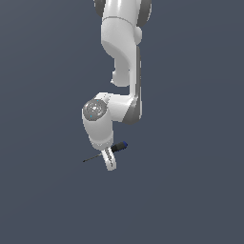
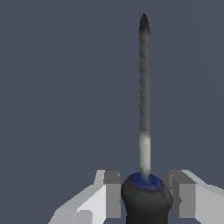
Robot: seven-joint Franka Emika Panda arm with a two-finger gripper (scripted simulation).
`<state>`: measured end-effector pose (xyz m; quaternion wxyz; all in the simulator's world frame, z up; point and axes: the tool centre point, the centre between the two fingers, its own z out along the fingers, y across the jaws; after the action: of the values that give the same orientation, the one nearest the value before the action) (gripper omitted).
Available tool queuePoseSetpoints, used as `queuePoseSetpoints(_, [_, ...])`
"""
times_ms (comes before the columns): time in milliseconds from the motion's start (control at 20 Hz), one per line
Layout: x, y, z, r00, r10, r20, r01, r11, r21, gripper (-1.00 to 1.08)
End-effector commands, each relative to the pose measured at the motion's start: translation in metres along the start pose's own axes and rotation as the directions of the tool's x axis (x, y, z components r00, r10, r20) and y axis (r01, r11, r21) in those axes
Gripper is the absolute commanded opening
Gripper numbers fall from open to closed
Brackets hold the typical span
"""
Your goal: Pick up the object and move it to a goal position.
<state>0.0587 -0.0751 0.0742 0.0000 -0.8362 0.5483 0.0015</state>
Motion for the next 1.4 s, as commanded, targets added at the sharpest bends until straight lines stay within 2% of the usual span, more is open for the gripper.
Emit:
queuePoseSetpoints(0, [0.007, 0.015, -0.020, 1.000, 0.001, 0.000, -0.001, 1.000, 0.002, -1.00])
queuePoseSetpoints(1000, [0.077, 0.159, -0.202, 1.000, 0.002, 0.002, -0.002, 1.000, 0.003, -1.00])
queuePoseSetpoints(1350, [0.098, 0.198, -0.254, 1.000, 0.002, 0.000, -0.002, 1.000, 0.002, -1.00])
